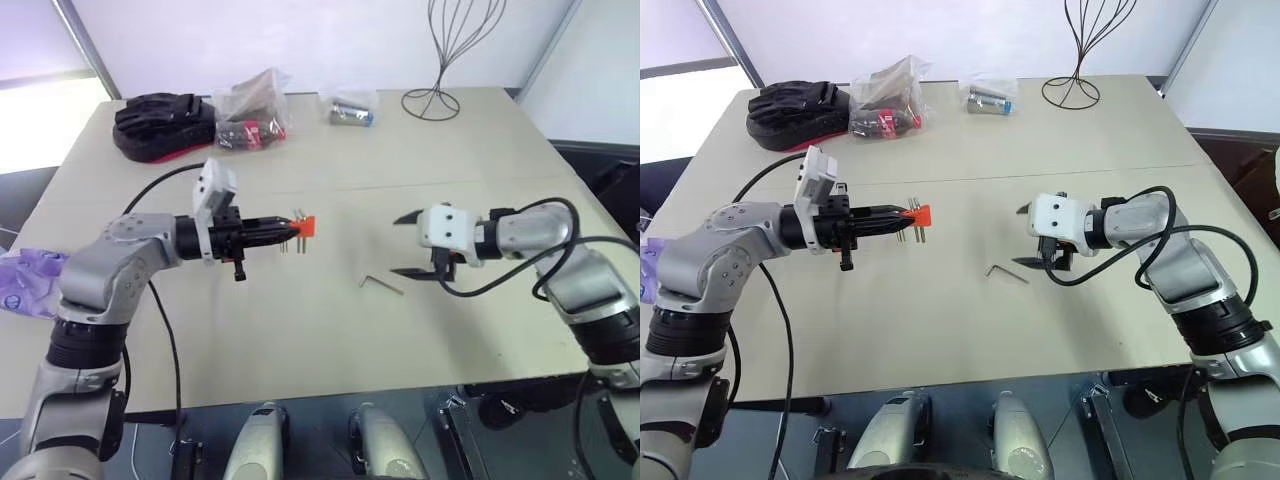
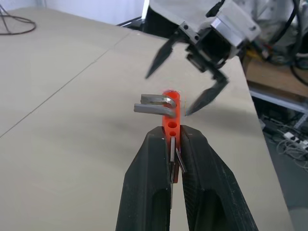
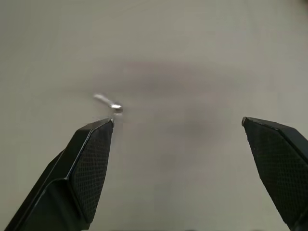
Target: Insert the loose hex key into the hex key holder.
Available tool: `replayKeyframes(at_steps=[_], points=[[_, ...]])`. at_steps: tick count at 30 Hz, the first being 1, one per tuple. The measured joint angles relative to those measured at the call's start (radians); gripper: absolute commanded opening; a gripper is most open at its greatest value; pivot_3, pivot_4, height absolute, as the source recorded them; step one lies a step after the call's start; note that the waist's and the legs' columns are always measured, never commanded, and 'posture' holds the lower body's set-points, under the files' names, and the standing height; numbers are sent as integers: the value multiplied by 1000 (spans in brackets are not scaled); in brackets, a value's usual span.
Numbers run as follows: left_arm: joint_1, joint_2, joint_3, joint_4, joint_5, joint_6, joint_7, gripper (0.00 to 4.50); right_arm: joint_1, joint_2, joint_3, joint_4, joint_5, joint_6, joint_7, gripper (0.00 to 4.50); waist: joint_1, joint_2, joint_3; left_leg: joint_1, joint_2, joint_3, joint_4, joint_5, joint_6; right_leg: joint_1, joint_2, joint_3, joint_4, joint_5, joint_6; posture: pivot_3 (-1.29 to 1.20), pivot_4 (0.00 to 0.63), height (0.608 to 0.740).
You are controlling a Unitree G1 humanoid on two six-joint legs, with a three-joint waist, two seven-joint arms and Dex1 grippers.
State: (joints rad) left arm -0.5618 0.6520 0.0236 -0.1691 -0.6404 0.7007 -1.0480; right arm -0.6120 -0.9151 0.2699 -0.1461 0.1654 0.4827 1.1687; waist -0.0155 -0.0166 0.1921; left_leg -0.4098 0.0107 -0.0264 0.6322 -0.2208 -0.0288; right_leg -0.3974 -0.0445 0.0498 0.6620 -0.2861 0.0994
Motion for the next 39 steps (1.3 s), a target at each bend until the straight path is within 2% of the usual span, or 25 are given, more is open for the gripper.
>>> replayKeyframes(at_steps=[3,7,13,19,22,25,29,30,34,37,39], points=[[6,0,0,-11,0,-13,11,0,-39,17,42,-24,21,237,15,4427,0,0,0,0,0,0,0,0,0,0,0,0,0,0,0,0,150,740],[19,-4,-1,-31,0,-15,28,0,-96,74,86,-19,16,386,-17,4427,0,0,0,0,0,0,0,0,0,-1,0,0,-1,0,0,0,150,740],[31,-7,-1,-55,0,-14,55,0,-112,127,150,47,-32,419,-81,4427,3,0,0,-2,-2,1,0,0,0,-1,-1,0,-1,0,0,0,150,740],[55,5,2,-81,-2,-12,73,0,-122,186,171,172,-95,356,-144,4427,-3,-1,0,-1,-1,1,0,0,0,0,0,0,-1,0,0,0,150,740],[56,4,2,-91,-3,-12,86,0,-131,203,167,220,-105,319,-154,3703,-4,-1,-1,1,-1,1,0,0,0,1,0,0,-1,0,0,0,150,740],[57,4,2,-99,-3,-11,95,0,-131,213,167,240,-108,293,-158,2339,-4,-1,-1,2,-1,1,1,0,0,2,1,0,-1,0,0,0,150,740],[57,5,2,-101,-4,-11,97,0,-124,215,167,223,-123,288,-164,266,-2,-1,-1,1,-1,1,1,0,0,2,0,0,-1,0,0,0,150,740],[56,5,2,-101,-3,-11,96,0,-118,215,166,210,-127,289,-170,66,0,-1,-1,1,-1,0,1,0,0,2,0,0,-1,0,0,0,150,740],[55,5,1,-99,-3,-11,94,0,-94,214,157,171,-143,294,-187,66,0,-1,-1,1,-1,0,1,0,0,2,0,0,-1,0,0,0,150,740],[55,5,0,-93,-3,-11,92,0,-34,219,108,150,-141,221,-215,66,1,-2,-1,1,-1,0,0,0,0,2,0,0,-1,0,0,0,150,740],[54,5,0,-84,-2,-11,91,0,5,269,43,164,-135,153,-285,66,-1,-1,-1,0,-1,1,0,0,0,1,0,0,-1,0,0,0,150,740]])
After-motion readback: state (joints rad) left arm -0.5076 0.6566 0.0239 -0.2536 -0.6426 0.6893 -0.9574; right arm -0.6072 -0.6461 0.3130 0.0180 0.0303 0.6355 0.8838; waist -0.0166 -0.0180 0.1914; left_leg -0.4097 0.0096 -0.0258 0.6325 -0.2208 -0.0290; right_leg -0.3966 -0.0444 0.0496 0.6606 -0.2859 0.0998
